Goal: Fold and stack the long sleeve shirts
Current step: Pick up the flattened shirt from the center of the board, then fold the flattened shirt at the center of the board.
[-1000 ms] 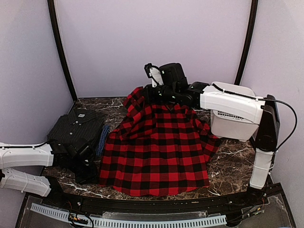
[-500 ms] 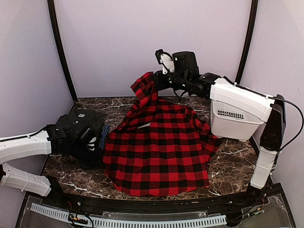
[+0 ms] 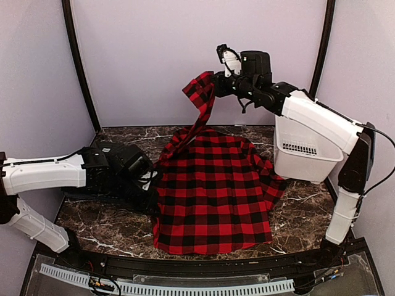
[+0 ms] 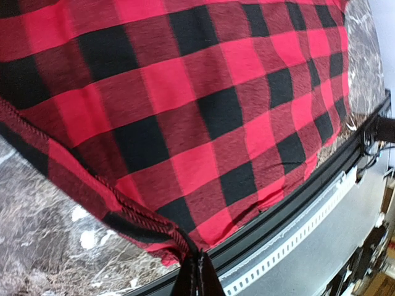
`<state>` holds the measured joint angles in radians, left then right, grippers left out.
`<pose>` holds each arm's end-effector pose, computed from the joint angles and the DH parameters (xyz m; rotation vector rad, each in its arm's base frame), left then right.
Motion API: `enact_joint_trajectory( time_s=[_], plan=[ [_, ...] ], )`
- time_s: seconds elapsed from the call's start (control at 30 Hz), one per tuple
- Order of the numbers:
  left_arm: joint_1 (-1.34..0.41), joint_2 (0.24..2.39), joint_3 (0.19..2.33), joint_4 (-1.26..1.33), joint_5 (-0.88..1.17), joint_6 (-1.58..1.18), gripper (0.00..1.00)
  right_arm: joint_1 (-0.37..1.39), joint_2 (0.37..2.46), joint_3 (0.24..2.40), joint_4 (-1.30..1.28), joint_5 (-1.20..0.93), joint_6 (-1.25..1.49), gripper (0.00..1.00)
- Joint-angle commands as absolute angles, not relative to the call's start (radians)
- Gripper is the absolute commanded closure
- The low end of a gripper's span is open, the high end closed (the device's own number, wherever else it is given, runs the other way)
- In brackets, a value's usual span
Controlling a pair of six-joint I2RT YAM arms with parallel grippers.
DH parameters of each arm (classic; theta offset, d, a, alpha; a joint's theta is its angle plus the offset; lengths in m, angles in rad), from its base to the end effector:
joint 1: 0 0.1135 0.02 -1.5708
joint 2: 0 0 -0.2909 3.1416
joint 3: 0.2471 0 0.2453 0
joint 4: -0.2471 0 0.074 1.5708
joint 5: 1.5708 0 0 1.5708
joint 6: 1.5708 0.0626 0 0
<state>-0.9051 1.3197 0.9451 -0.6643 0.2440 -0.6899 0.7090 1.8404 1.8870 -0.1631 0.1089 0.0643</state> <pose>0.1483 -0.2133 0.2480 0.3985 2.8074 -0.7951 0.3593 0.2993 0.4491 -0.4626 1.6465 0.4869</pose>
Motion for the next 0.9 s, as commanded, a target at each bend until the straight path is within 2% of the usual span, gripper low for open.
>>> enact_joint_trajectory(
  time_s=[0.0, 0.43, 0.87],
  plan=[
    [-0.948, 1.39, 1.024, -0.667, 0.28, -0.611, 1.0, 0.683, 1.845, 1.928, -0.123, 0.142, 0.025, 1.0],
    [-1.049, 1.647, 1.211, -0.693, 0.331, -0.508, 1.0, 0.611, 1.822, 1.88, -0.113, 0.164, 0.014, 1.0],
    [-1.085, 1.7, 1.246, -0.698, 0.376, -0.477, 1.0, 0.598, 1.742, 1.784, -0.092, 0.208, -0.017, 1.0]
  ],
)
